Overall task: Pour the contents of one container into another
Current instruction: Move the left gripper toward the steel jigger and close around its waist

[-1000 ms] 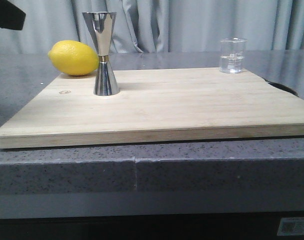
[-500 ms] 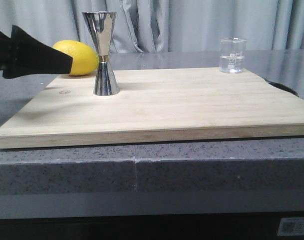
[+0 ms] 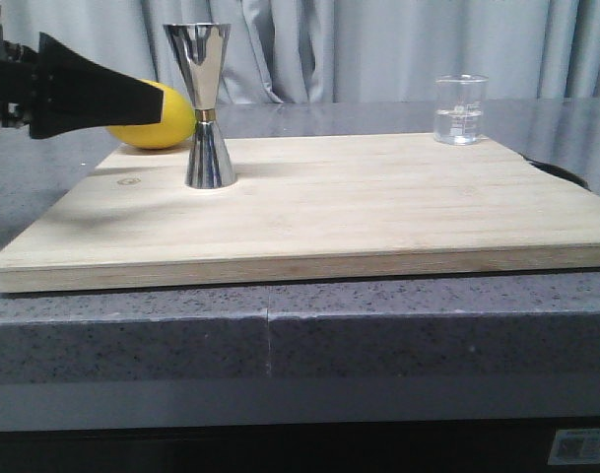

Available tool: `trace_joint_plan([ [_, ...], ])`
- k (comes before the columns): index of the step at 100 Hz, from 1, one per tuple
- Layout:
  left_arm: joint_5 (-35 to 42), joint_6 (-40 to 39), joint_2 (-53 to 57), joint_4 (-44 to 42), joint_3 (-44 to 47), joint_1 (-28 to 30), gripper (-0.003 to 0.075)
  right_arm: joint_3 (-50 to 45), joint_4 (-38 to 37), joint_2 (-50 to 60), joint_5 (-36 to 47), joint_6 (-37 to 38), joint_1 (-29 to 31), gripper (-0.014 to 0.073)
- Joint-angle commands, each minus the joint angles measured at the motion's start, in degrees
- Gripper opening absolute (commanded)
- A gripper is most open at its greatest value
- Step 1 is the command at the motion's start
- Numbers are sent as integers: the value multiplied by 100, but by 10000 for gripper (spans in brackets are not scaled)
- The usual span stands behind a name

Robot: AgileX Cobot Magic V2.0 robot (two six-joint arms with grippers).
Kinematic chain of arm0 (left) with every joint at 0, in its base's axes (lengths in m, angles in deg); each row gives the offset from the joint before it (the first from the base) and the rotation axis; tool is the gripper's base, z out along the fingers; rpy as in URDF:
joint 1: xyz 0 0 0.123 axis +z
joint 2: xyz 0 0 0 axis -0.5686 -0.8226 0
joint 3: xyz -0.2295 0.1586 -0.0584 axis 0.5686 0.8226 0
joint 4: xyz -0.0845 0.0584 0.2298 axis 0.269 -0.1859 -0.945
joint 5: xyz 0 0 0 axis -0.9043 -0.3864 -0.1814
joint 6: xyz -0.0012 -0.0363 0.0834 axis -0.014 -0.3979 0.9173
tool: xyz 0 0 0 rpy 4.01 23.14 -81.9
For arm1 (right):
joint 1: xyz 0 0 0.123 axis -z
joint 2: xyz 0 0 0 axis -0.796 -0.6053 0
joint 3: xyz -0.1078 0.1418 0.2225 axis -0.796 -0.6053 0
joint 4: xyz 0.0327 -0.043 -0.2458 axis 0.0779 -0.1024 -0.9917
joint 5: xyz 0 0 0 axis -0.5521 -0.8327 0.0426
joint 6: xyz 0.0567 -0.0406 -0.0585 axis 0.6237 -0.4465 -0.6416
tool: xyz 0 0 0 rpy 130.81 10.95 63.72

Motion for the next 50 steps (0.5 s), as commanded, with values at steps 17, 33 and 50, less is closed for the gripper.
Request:
trace_joint_plan([
  [17, -353, 21, -218, 329, -679, -390, 691, 214, -92, 62, 455, -51, 11, 668],
  [33, -330, 21, -520, 329, -917, -584, 689, 214, -113, 62, 455, -51, 11, 668],
  [50, -274, 21, -756, 319, -1117, -756, 636, 214, -113, 62, 455, -51, 11, 668],
])
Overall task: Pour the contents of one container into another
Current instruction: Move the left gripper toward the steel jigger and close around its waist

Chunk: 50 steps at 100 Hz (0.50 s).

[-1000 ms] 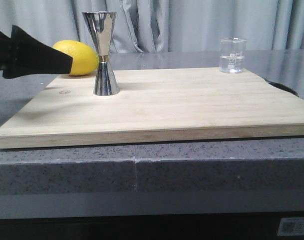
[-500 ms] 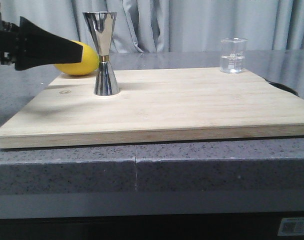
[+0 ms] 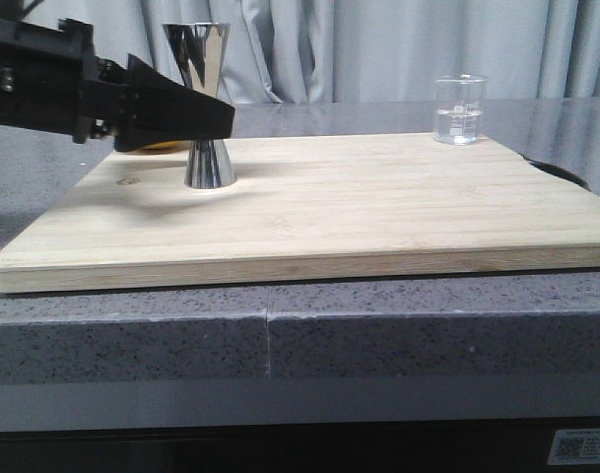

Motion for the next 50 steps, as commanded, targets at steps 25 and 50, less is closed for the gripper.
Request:
trace_joint_plan([
  [25, -272, 16, -66, 319, -510, -181, 573, 214, -64, 62, 455, -51, 11, 668],
  [50, -263, 16, -66, 342, -508, -181, 419, 214, -64, 62, 481, -51, 11, 668],
])
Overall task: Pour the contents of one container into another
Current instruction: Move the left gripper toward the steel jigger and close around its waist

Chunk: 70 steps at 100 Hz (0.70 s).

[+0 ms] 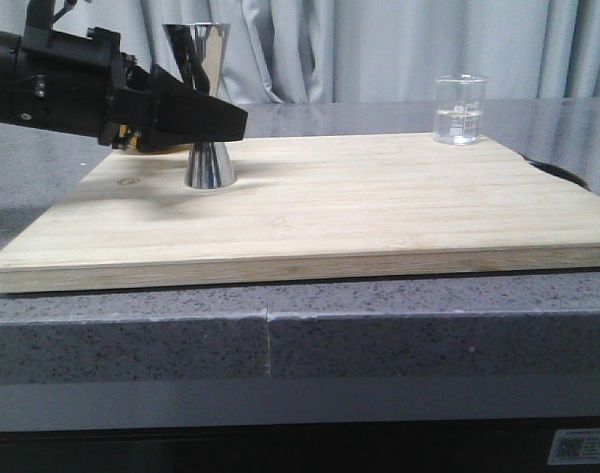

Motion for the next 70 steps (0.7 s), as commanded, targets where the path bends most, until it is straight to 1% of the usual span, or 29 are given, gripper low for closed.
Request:
trace_joint_plan([
  [1, -328, 16, 237, 342, -162, -47, 414, 214, -61, 62, 479, -51, 11, 668],
  [12, -328, 16, 237, 342, -162, -47, 344, 214, -61, 62, 526, -51, 11, 668],
  [36, -328, 16, 237, 342, -162, -47, 262, 214, -61, 62, 584, -51, 11, 668],
  [70, -469, 16, 237, 342, -162, -47, 85, 214, -61, 62, 620, -51, 11, 668],
])
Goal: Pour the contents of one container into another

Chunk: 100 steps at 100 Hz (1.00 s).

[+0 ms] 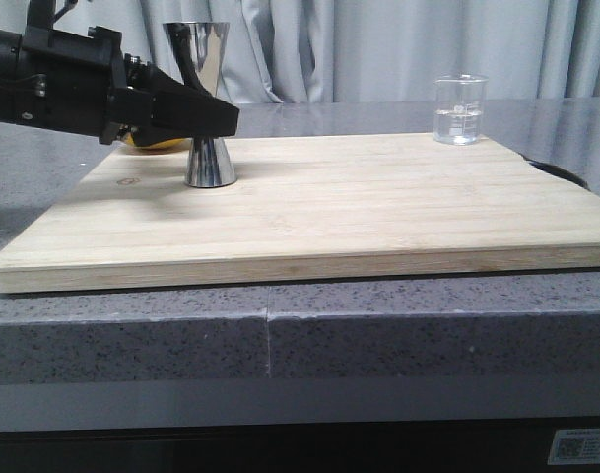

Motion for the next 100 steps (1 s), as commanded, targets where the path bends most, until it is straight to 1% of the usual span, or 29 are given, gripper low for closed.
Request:
trace_joint_plan([
  [1, -459, 7, 237, 336, -158, -42, 81, 214, -61, 62, 451, -51, 11, 668],
  [24, -793, 7, 237, 309, -158, -42, -18, 214, -61, 62, 451, -51, 11, 668],
  [48, -1085, 7, 237, 157, -158, -120, -18, 214, -71, 62, 572, -51, 11, 668],
  [69, -1073, 7, 237, 12, -161, -435, -19, 0, -184, 62, 865, -51, 11, 668],
  [83, -1073, -16, 237, -64, -275, -512, -19, -428, -196, 62, 1463, -51, 11, 668],
  [90, -1073, -264, 249, -165, -413, -516, -19, -715, -196, 62, 1998, -51, 11, 668],
  [100, -1073, -549, 261, -406, -660, -516, -19, -1233, -196, 62, 3050, -51, 11, 668],
])
